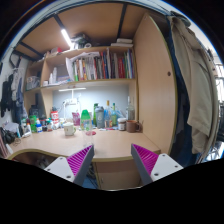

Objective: Pour water

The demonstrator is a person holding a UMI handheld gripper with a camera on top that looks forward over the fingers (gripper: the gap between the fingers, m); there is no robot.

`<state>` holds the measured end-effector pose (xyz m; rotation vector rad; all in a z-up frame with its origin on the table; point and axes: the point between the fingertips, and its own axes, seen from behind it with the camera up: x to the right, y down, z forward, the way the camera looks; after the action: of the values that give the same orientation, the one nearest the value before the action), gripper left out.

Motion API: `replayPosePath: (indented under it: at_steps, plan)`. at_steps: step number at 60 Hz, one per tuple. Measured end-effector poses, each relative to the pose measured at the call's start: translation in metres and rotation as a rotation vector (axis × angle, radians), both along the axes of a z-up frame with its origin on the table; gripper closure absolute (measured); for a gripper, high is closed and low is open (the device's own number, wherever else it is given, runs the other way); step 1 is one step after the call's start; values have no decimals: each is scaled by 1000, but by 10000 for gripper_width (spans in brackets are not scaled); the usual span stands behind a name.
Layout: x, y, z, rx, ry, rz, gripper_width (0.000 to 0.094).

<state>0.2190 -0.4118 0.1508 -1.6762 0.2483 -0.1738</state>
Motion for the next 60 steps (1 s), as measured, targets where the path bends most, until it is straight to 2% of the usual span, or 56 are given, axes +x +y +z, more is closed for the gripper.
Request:
replayPosePath:
  at_steps: [18, 26, 33, 52, 60]
  plan:
    - [9, 12, 0, 12, -42, -3, 107]
    - [32, 18, -1, -1, -83, -30, 108]
    - [22, 34, -8, 10, -43, 4, 105]
    - [-42, 159, -52, 30, -20, 147, 101]
    - [-65, 224, -61, 46, -70, 135, 105]
